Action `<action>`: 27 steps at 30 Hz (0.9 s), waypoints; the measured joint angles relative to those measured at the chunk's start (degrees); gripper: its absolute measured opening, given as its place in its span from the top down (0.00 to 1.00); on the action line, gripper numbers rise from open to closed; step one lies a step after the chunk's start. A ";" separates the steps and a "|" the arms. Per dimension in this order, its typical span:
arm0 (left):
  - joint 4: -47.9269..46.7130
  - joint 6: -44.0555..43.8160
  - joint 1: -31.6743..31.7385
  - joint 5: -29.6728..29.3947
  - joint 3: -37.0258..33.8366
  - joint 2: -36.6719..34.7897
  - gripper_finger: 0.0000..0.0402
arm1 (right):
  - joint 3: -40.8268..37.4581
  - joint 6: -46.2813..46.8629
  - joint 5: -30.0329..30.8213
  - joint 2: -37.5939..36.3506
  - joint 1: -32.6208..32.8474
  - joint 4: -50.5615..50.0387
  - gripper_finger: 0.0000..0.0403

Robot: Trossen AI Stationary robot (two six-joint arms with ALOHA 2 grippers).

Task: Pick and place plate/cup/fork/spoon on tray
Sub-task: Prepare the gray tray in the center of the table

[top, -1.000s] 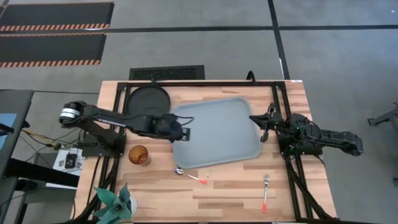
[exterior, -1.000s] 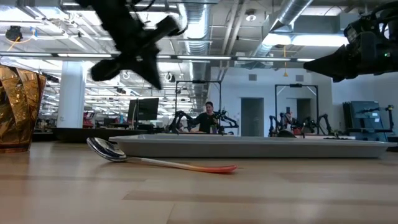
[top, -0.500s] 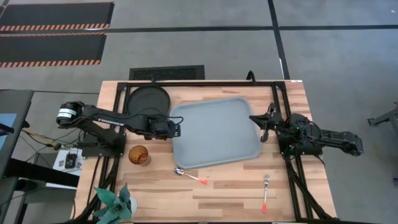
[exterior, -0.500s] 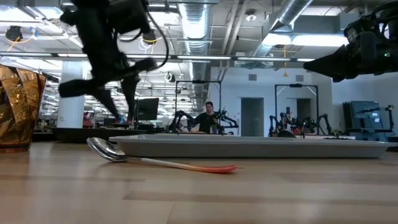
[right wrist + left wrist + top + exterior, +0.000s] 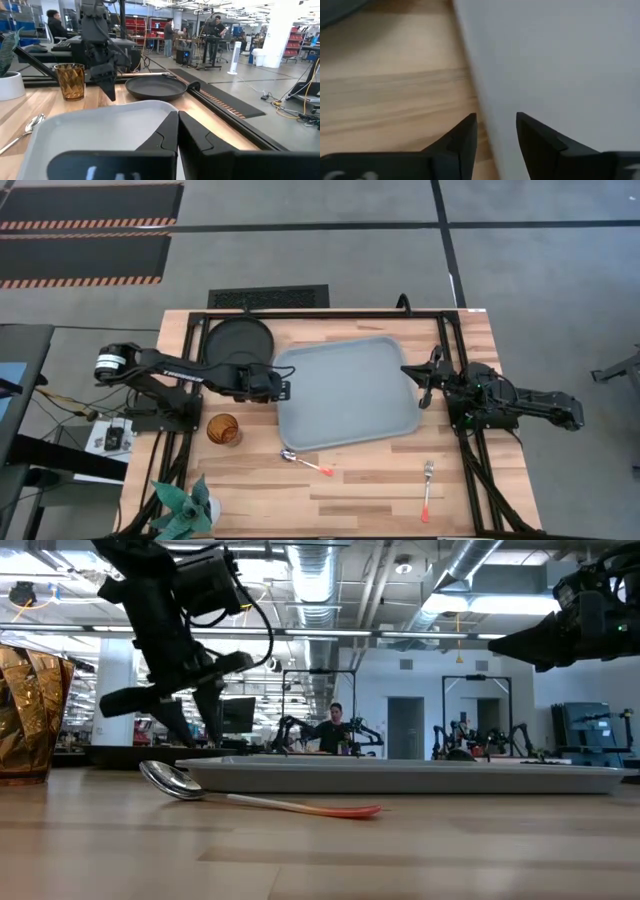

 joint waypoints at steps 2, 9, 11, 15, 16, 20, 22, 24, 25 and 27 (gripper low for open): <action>1.95 0.24 0.12 0.53 0.07 1.52 0.72 | 0.00 0.00 0.00 0.00 0.00 0.00 0.93; 4.88 0.43 0.14 0.72 0.08 5.07 0.73 | 0.01 0.00 0.22 0.39 0.00 0.67 0.93; 5.26 0.68 0.14 1.18 0.18 6.14 0.74 | 0.01 0.00 0.22 0.35 0.00 0.67 0.93; 7.04 1.21 0.14 1.67 0.13 7.76 0.80 | 0.01 0.01 0.24 0.26 0.03 0.72 0.93; 6.81 1.23 0.14 1.43 0.11 7.72 0.82 | 0.01 0.02 0.24 0.26 0.02 0.72 0.93; 7.41 1.49 0.43 0.22 0.11 7.80 0.91 | 0.01 0.02 0.21 0.25 0.04 0.79 0.93; 7.12 2.71 0.77 0.01 0.11 7.54 0.93 | 0.01 0.01 0.20 0.28 0.05 0.77 0.93; 6.14 4.77 1.19 0.29 0.18 7.39 0.93 | 0.01 0.02 0.20 0.28 0.04 0.79 0.93; 5.72 5.88 1.45 0.46 0.18 7.39 0.93 | 0.01 0.02 0.20 0.28 0.07 0.79 0.93; 5.17 7.43 2.13 0.96 0.19 7.37 0.91 | 0.01 0.02 0.20 0.28 0.04 0.79 0.93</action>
